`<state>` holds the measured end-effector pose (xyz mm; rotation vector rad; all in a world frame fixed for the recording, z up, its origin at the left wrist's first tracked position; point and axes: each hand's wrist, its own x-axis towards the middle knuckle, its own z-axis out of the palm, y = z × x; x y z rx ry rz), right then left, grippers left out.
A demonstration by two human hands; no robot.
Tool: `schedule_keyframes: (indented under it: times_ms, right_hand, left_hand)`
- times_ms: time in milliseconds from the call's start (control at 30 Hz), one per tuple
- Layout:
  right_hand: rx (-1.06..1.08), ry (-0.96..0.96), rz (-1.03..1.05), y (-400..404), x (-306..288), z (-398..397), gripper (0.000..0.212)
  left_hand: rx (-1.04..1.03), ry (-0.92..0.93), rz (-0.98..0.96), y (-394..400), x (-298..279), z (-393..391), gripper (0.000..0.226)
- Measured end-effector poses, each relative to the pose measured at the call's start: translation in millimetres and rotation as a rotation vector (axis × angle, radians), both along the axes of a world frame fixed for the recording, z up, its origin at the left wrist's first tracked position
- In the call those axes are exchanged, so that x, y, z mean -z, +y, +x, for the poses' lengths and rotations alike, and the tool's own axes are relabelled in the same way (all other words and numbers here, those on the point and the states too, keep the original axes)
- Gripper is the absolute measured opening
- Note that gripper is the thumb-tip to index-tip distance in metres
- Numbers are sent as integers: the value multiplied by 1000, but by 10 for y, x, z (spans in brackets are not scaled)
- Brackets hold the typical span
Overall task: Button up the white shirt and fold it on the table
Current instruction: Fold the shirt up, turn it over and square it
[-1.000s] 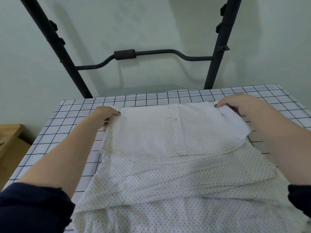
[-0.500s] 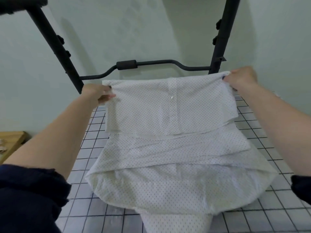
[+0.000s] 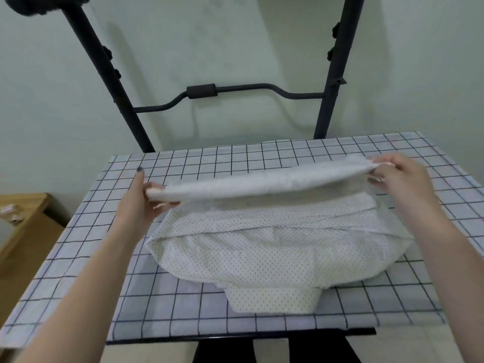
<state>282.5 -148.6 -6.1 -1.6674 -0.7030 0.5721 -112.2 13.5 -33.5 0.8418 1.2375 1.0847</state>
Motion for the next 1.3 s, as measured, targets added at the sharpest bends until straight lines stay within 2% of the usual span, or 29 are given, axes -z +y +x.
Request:
schedule_keyframes:
  times_ms: [100,167,233,300,333,433,467,600,700,800,900,967,1033,1100,1133,1200,1300]
  right_hand:
    - [6,20,-36,-429,293,-98,19]
    - [38,70,-77,-642,497,-162,26]
    - [100,172,-76,-761,639,-202,22]
    - [157,289,-44,-808,705,-222,8]
    - [155,310,-53,-794,720,-227,10]
    - [83,291,-138,-707,724,-250,35]
    - [88,275,-136,-683,697,-257,37]
    - [158,274,6,-690,447,-274,21]
    - [146,274,86,-805,351,-281,17]
    - [133,167,-48,-966,465,-310,15]
    - [123,13,-235,-1068,660,-300,14]
    - [83,-125,-386,-1102,731,-283,16]
    - [39,-253,-478,-1105,715,-298,30]
    - [53,-448,-444,-1032,623,-340,46]
    - [75,-543,-377,-946,541,-395,50]
    - [36,-694,-209,-679,368,-606,46]
    - [-236,-777,-118,-107,238,-1124,41]
  left_hand:
    - [67,175,-46,-288,217,-125,59]
    - [113,317,-39,-467,356,-198,48]
    - [112,383,-4,-606,470,-224,32]
    - [69,388,35,-695,560,-228,13]
    - [46,396,39,-712,590,-227,7]
    - [14,422,32,-706,628,-210,17]
    - [4,432,35,-702,604,-202,18]
    - [2,337,101,-700,416,-235,17]
    - [16,257,145,-760,314,-320,21]
    - [76,283,94,-854,396,-396,22]
    - [154,405,33,-957,527,-419,17]
    - [188,538,21,-988,542,-411,14]
    - [216,754,51,-994,479,-377,11]
    - [175,1032,221,-972,343,-302,3]
    - [143,1133,331,-945,271,-226,8]
    - [128,1159,521,-895,128,57,18]
    - [291,1076,671,-774,58,715,29]
